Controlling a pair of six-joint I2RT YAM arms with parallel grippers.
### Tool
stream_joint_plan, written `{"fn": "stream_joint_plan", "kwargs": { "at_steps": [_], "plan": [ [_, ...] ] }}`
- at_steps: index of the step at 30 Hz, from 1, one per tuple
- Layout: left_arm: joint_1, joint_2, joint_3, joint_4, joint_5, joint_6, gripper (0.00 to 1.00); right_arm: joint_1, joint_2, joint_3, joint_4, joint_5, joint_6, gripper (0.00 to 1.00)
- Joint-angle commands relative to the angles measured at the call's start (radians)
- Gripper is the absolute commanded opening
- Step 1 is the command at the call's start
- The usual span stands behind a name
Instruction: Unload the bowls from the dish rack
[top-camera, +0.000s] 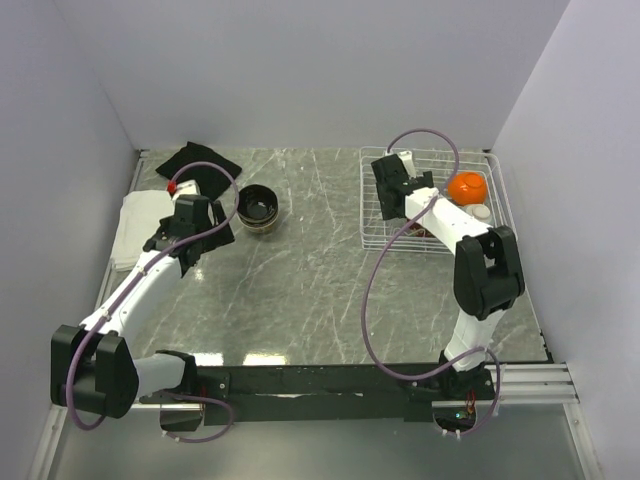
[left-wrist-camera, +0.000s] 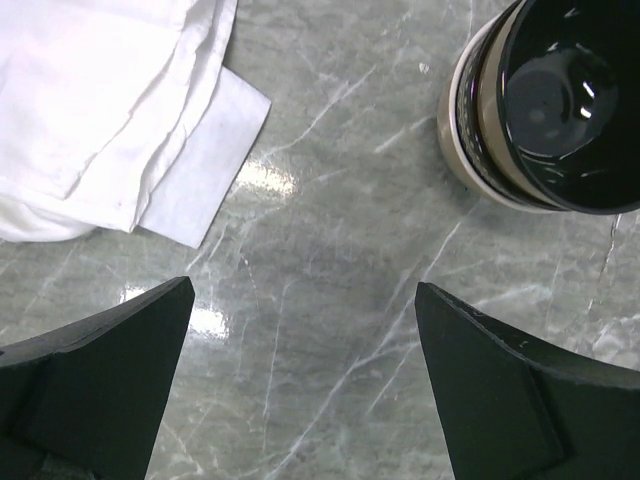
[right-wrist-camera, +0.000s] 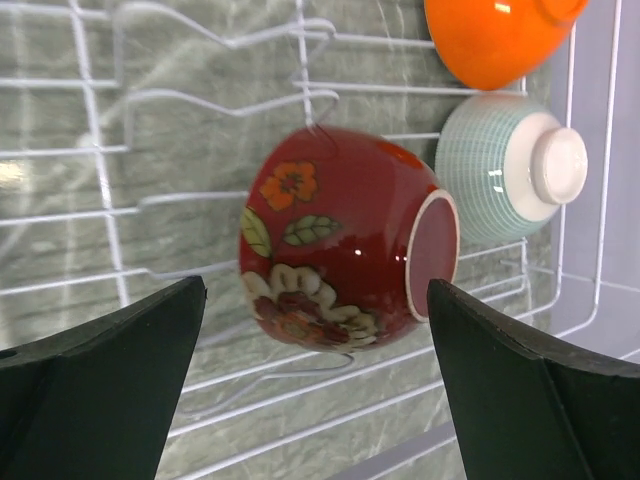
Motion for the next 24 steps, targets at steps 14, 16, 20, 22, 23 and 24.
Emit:
{"fn": "stream_joint_plan", "kwargs": {
  "at_steps": [14, 16, 20, 22, 23, 24],
  "plan": [
    [0.000, 0.027, 0.042, 0.055, -0.005, 0.016, 0.99, -0.045, 0.073, 0.034, -0.078, -0.017, -0.001, 1.00],
    [0.002, 0.027, 0.043, 0.054, -0.005, 0.018, 0.99, -0.043, 0.043, 0.012, -0.069, -0.048, -0.030, 1.00],
    [0.002, 0.026, 0.042, 0.055, 0.000, 0.016, 0.99, -0.048, -0.013, -0.019, -0.053, -0.120, -0.090, 1.00],
    [0.002, 0.029, 0.040, 0.055, 0.004, 0.015, 0.99, -0.048, -0.028, -0.022, -0.056, -0.108, -0.154, 1.00],
    [0.002, 0.033, 0.042, 0.057, 0.007, 0.014, 0.99, -0.049, -0.037, -0.022, -0.055, -0.103, -0.176, 1.00],
    [0.002, 0.036, 0.040, 0.057, 0.009, 0.014, 0.99, -0.049, -0.043, -0.019, -0.050, -0.103, -0.184, 1.00]
  ]
}}
